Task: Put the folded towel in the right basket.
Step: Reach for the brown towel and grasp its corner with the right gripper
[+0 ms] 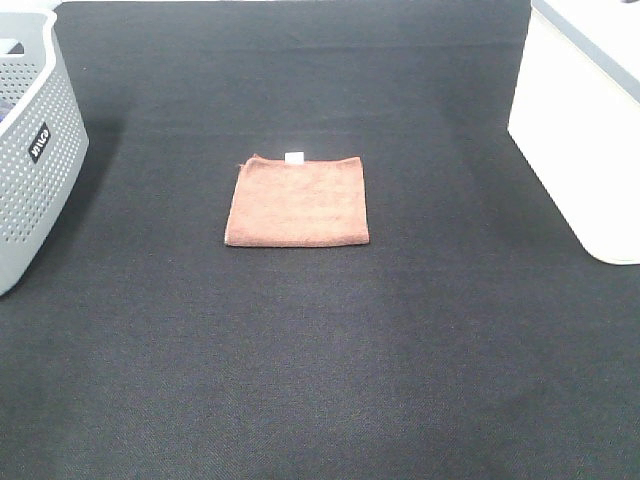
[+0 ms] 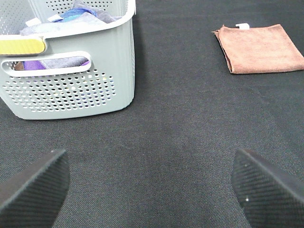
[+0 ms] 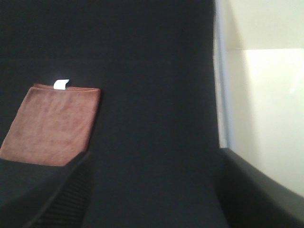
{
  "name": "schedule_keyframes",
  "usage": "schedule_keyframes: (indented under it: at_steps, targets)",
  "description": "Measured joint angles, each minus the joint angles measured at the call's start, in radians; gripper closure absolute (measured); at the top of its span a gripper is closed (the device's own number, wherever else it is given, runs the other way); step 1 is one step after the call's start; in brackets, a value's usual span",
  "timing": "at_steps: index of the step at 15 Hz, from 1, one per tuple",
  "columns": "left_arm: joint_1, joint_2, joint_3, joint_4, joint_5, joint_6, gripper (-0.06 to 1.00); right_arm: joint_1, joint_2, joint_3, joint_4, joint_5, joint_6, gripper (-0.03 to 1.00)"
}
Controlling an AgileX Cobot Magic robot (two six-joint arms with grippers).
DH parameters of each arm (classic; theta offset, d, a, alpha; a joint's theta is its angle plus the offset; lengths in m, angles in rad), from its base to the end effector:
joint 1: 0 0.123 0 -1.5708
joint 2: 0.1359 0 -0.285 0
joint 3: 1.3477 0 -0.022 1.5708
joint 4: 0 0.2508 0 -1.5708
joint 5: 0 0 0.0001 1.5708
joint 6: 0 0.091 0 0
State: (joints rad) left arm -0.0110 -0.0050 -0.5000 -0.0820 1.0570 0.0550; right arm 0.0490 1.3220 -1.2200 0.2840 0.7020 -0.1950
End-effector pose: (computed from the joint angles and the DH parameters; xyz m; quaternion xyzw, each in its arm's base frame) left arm -0.0057 -0.0064 0.2778 0.0297 0.8497 -0.0294 0.5256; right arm 0.2864 0.0306 0.3670 -0.0496 0.9017 0.0977 0.4182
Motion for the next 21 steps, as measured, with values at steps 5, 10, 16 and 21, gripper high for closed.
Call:
schedule_keyframes:
  at_steps: [5, 10, 16, 21]
  targets:
    - [0.000, 0.000, 0.000, 0.000, 0.000, 0.000, 0.07, 0.222, 0.336, -0.175, 0.030, 0.009, -0.027, 0.29]
    - [0.000, 0.000, 0.000, 0.000, 0.000, 0.000, 0.07, 0.235, 0.581, -0.311, 0.137, 0.064, -0.027, 0.29]
    - [0.000, 0.000, 0.000, 0.000, 0.000, 0.000, 0.07, 0.235, 0.879, -0.583, 0.158, 0.233, -0.008, 0.29]
    - [0.000, 0.000, 0.000, 0.000, 0.000, 0.000, 0.07, 0.226, 1.027, -0.699, 0.207, 0.288, -0.014, 0.29]
